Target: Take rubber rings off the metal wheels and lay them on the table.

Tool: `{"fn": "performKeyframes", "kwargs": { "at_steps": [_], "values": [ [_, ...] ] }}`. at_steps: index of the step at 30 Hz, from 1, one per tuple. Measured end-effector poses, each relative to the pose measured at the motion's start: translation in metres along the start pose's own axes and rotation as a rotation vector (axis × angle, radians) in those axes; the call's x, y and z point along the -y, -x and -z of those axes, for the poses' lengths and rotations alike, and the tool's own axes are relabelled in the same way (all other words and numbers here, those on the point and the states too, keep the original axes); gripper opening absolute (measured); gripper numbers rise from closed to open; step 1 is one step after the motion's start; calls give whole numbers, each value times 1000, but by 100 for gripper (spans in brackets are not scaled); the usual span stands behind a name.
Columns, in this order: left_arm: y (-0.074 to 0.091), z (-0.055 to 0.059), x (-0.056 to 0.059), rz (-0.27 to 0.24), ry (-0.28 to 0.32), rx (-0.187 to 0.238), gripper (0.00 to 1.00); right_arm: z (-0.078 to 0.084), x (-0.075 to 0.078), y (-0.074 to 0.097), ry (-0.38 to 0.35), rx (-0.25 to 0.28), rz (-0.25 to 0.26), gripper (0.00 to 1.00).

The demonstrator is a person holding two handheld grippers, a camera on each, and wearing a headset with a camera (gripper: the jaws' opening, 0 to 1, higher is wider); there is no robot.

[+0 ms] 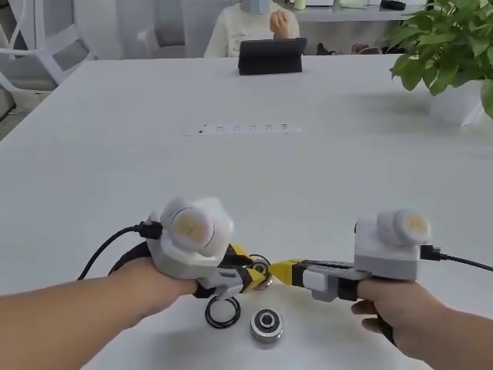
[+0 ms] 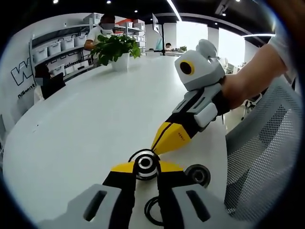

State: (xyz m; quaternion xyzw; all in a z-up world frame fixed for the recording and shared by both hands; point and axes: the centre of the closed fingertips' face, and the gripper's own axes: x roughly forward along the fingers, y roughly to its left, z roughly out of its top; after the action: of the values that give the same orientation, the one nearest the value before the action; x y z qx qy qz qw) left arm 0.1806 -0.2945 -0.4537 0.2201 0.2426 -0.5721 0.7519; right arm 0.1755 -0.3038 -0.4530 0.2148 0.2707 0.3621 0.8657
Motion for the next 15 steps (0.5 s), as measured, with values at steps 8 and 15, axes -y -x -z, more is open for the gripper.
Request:
{"fn": "performKeyframes", "kwargs": {
  "at_steps": [8,15],
  "values": [
    [8,-5,3,17,2,23,21,-2,-1,2,-7,9,-2,0],
    [16,-9,4,23,12,41,28,-3,-2,3,-8,15,-5,0]
  ]
}}
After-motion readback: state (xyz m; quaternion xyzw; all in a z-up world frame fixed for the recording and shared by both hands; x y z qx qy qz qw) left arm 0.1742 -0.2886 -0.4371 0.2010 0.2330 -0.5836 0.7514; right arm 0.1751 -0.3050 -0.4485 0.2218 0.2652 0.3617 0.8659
